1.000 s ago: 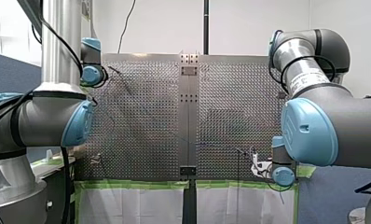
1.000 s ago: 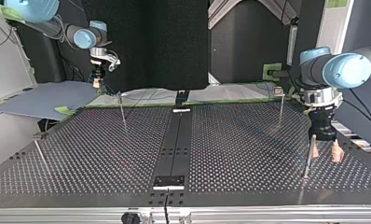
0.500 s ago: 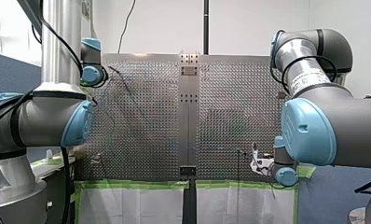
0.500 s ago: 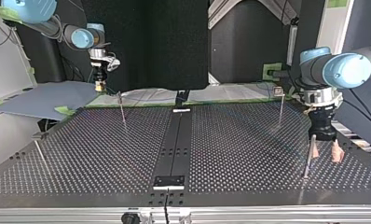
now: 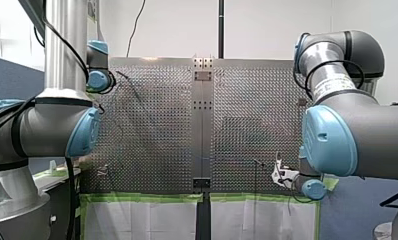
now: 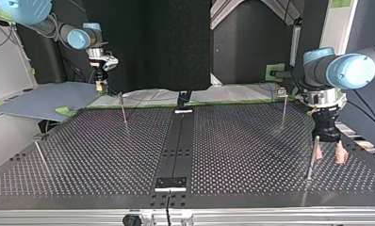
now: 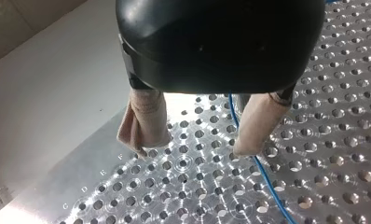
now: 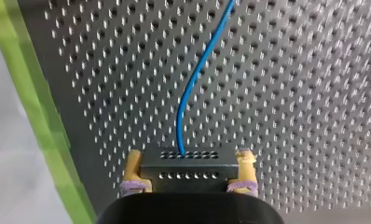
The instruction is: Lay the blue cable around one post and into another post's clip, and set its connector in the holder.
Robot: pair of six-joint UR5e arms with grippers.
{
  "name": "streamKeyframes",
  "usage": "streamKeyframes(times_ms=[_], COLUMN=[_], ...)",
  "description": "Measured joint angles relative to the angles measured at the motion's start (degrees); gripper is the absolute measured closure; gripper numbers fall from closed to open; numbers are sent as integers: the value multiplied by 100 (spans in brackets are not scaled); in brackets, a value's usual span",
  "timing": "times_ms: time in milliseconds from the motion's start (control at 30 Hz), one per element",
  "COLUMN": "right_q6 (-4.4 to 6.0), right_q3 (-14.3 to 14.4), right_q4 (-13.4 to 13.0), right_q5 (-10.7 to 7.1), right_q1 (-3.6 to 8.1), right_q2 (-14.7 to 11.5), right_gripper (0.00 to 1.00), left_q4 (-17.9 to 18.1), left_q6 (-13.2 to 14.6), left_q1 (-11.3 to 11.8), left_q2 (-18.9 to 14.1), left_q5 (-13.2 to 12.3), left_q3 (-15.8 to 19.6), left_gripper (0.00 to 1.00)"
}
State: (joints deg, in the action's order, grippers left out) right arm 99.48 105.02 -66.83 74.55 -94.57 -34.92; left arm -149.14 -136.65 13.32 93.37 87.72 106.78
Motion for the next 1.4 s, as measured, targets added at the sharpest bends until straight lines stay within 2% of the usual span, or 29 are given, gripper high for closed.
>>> streamKeyframes(times_ms=[67,233,333,533,667,833,1067,1233,1400], right_q6=[47,269,332,348,347,347,363,399,414], right_q3=[-9,-62,-76,-80,-81,-79,-76,-77,-80], right_q4=[20,69,111,164,171,189,200,204,204], right_q5=[90,297,373,417,420,419,412,405,403], right_q1=[49,192,253,301,299,287,275,269,268], right_q2=[-1,0,0,3,6,4,3,3,5], right_gripper=[96,96,96,96,96,96,96,96,96], left_q4=[3,6,7,-28,-160,-397,-513,-659,-956], left_q6=[-1,-1,-1,5,-37,-245,-551,-429,-133], left_q1=[1,9,10,-1,-34,-84,-124,-88,0], left_q2=[0,0,0,0,-1,-4,-9,-129,-416], left_q5=[-3,-4,-1,9,122,236,215,243,499], left_q3=[1,3,4,4,6,11,131,302,390], left_gripper=[0,0,0,0,0,0,0,0,0])
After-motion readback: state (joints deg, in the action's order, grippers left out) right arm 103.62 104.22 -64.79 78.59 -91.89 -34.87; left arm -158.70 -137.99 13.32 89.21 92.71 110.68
